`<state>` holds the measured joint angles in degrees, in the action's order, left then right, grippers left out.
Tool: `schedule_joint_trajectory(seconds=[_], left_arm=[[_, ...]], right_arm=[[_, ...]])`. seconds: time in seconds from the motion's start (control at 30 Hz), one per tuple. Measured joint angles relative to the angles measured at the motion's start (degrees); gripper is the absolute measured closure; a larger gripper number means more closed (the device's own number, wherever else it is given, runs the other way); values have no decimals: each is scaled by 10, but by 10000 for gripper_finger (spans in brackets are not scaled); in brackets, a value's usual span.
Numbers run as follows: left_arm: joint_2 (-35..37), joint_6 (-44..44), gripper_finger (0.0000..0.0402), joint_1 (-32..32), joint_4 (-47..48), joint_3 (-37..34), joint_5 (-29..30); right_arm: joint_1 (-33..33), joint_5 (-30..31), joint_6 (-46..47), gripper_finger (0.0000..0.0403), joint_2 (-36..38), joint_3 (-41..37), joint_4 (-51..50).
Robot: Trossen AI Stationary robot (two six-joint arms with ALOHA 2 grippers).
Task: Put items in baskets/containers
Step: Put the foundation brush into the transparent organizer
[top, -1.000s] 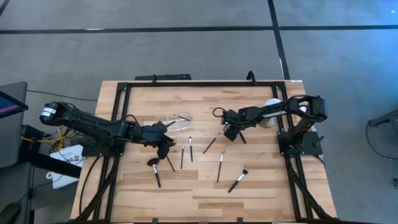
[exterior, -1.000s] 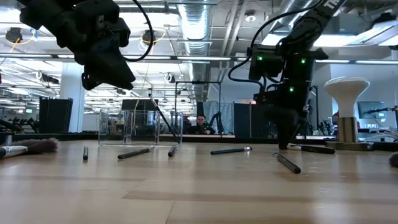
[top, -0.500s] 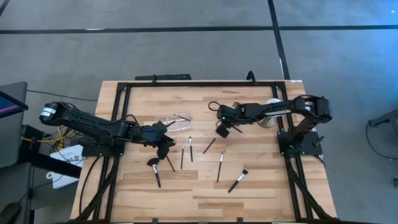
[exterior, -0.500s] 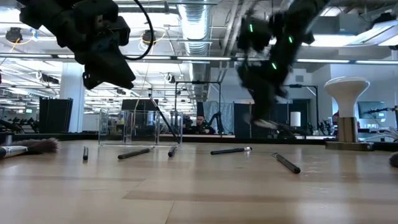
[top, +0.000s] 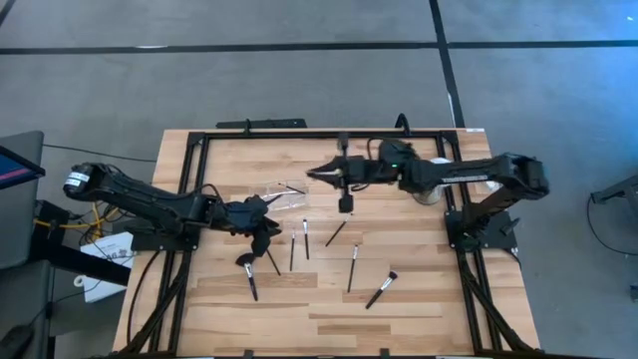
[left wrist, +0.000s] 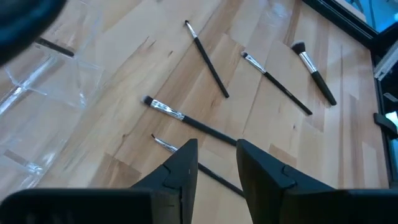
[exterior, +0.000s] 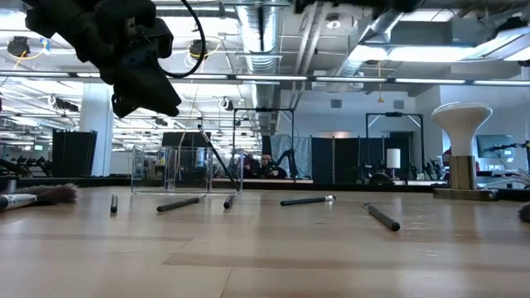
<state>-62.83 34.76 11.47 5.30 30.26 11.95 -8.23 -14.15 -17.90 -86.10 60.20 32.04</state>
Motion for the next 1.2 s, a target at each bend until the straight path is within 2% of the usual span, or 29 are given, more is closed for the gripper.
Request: schedule_joint_trajectory(seconds=[0.07,0.23,0.43,0.5,0.63,0.77,0.97,1.07,1.13,1.2], left_arm=[[3,0,293,8,0,0,0],[27,0,293,29,3,0,0],[69,1,293,57,3,0,0],[81,0,293,62,3,0,12],[98,-1,293,65,4,0,41],[101,-1,293,64,3,0,45],[99,0,293,65,14,0,45],[92,2,293,65,29,0,45],[81,6,293,65,37,0,32],[63,26,293,66,37,0,-8]], right_arm=[[-12,-30,16,396,-40,-7,45],[-36,-22,74,398,-177,-10,191],[-51,-23,167,396,-316,-2,437],[-51,-23,180,398,-351,16,468],[-49,-24,192,397,-402,64,434],[-50,-22,194,395,-435,110,369],[-55,-22,162,390,-435,144,218],[-56,-22,159,377,-435,161,174],[-56,-22,147,365,-434,168,150],[-55,-23,135,353,-434,171,144]])
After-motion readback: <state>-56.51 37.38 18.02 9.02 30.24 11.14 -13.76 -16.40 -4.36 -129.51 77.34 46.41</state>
